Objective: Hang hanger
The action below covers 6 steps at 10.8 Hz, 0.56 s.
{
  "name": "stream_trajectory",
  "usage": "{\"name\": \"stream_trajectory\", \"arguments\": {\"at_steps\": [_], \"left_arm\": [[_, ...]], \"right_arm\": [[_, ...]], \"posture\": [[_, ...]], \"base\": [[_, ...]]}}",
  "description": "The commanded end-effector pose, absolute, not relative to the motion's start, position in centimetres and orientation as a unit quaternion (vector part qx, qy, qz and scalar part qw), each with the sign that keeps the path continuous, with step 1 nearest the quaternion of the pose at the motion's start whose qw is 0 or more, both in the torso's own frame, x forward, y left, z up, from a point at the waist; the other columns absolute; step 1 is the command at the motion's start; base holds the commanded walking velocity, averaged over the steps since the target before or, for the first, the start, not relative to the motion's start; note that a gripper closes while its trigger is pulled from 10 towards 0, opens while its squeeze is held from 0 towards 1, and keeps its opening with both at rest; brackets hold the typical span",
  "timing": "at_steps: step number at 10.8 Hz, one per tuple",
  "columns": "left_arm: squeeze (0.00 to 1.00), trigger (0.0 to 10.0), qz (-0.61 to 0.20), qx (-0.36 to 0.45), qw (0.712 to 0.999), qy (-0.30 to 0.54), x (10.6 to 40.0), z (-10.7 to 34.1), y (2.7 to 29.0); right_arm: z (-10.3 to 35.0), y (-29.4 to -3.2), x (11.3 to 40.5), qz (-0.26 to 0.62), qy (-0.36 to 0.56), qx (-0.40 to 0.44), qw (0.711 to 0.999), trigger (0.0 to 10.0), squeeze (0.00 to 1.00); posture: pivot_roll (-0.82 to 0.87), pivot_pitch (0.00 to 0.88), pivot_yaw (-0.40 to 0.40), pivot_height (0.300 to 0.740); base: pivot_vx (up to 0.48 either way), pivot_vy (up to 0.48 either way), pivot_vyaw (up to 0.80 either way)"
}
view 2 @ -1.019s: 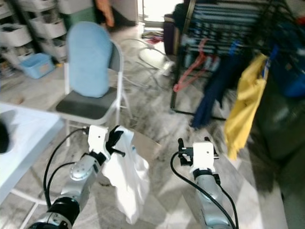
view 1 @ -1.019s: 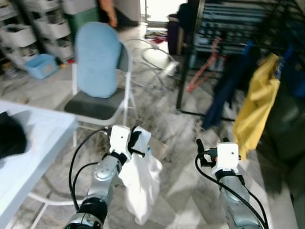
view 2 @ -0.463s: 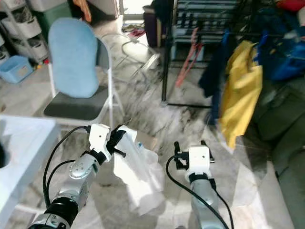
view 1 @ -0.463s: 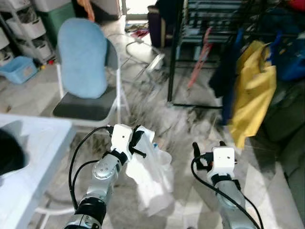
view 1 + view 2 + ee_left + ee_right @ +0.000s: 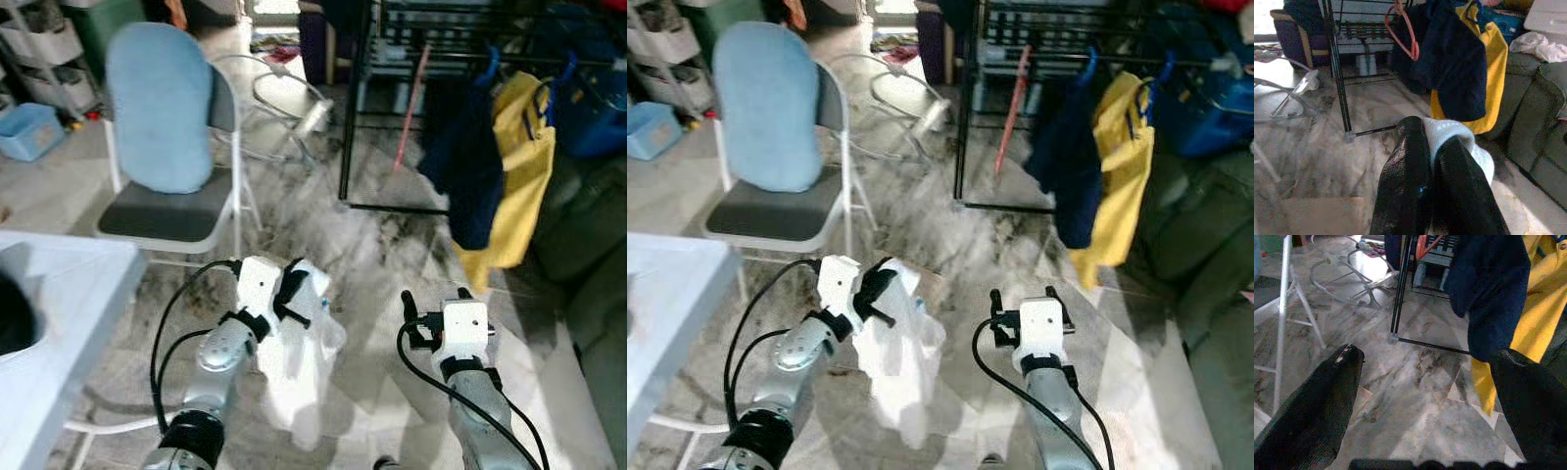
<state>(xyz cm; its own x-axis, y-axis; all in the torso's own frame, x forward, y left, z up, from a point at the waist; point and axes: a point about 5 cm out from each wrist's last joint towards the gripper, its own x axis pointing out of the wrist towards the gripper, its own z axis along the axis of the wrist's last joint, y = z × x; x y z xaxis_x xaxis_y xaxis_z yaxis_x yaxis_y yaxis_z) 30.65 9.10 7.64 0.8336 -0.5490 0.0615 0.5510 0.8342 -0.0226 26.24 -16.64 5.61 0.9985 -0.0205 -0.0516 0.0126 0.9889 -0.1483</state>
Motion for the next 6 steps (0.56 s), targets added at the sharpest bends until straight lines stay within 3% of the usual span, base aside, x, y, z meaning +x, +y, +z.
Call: {"name": "stream_trajectory", "arguments": {"at_steps": [1, 3, 6], "left_arm": [[0.0, 10.0, -0.297, -0.023, 0.954, -0.044, 30.8, 8.5, 8.9], [0.0, 10.0, -0.301, -0.026, 0.952, -0.046, 30.8, 8.6, 8.5], [0.0, 10.0, -0.313, -0.032, 0.948, -0.054, 30.8, 9.1, 7.5]], "right_arm": [[5.9, -16.9, 26.1, -0.013, 0.023, -0.081, 0.996, 10.0, 0.0], [6.0, -17.0, 26.1, -0.01, 0.021, -0.088, 0.996, 10.0, 0.0], [6.2, -16.8, 26.2, -0.009, 0.018, -0.091, 0.996, 10.0, 0.0]], "posture": [[-0.23, 0.145, 0.059, 0.74], [-0.23, 0.145, 0.056, 0.74], [-0.23, 0.148, 0.056, 0.74]], "base": [[0.345, 0.0, -0.8], [0.354, 0.0, -0.72], [0.375, 0.0, 0.0]]}}
